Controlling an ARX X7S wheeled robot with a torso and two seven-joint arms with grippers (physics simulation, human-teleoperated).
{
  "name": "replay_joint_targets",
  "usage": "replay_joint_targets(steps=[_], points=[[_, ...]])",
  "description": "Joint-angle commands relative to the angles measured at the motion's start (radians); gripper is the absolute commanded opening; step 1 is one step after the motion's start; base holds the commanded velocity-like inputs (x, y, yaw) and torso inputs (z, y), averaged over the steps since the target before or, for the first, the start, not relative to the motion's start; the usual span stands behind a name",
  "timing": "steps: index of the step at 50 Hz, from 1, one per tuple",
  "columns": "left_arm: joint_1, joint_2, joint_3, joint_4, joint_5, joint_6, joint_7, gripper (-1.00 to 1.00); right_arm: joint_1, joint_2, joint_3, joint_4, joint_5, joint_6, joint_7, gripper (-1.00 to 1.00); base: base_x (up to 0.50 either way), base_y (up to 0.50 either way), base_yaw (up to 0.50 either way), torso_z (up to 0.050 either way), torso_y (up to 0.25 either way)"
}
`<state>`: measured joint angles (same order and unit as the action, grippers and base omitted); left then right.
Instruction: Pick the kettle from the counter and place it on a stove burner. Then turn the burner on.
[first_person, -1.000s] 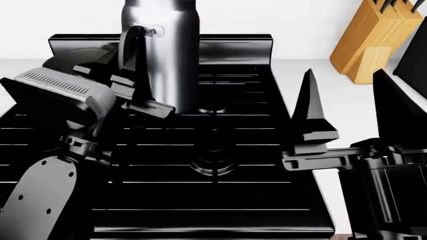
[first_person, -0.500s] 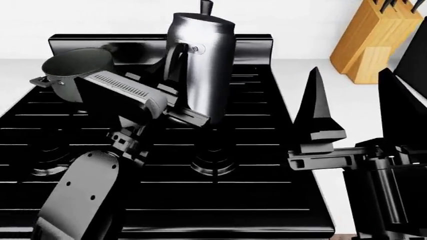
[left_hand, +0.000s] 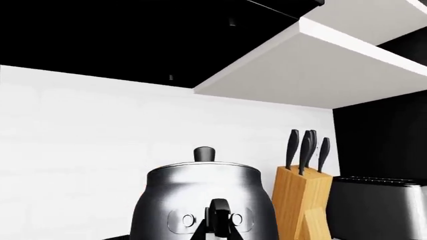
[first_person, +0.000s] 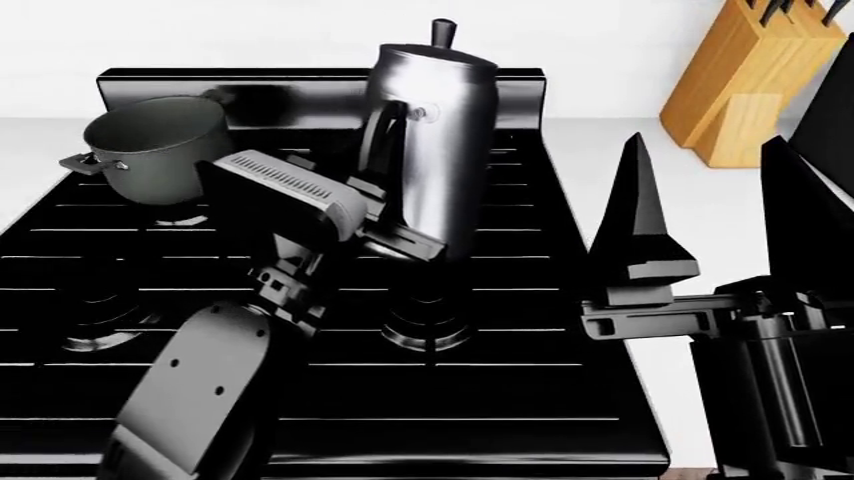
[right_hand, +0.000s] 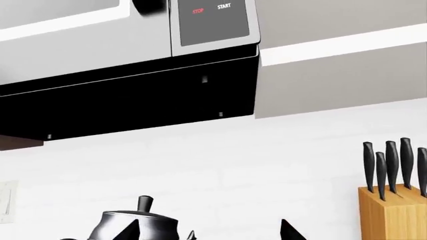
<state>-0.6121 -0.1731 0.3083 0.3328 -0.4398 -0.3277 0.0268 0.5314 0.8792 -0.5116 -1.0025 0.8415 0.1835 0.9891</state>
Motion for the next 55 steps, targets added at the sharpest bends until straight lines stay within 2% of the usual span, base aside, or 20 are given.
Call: replay_joint_targets(steps=[1, 18, 46, 55], points=[[0.003, 0.010, 0.012, -0.012, -0.011, 0.020, -0.003, -1.00, 0.003, 0.004, -0.005, -0.001, 0.002, -0.004, 0.004, 1.00, 0.00, 0.00, 0.00, 0.000, 0.000], [0.071, -0.007, 0.027, -0.055, -0.003, 0.071, 0.004, -1.00, 0.014, 0.005, -0.021, -0.005, 0.000, -0.003, 0.010, 1.00, 0.00, 0.00, 0.00, 0.000, 0.000], [0.062, 0.022, 0.064, -0.196, -0.001, 0.140, 0.031, -1.00, 0.016, 0.014, -0.031, 0.003, -0.002, -0.022, 0.010, 1.00, 0.00, 0.00, 0.00, 0.000, 0.000], [0.097, 0.010, 0.068, -0.209, -0.002, 0.158, 0.028, -1.00, 0.022, 0.012, -0.038, 0.003, -0.004, -0.020, 0.010, 1.00, 0.00, 0.00, 0.00, 0.000, 0.000]])
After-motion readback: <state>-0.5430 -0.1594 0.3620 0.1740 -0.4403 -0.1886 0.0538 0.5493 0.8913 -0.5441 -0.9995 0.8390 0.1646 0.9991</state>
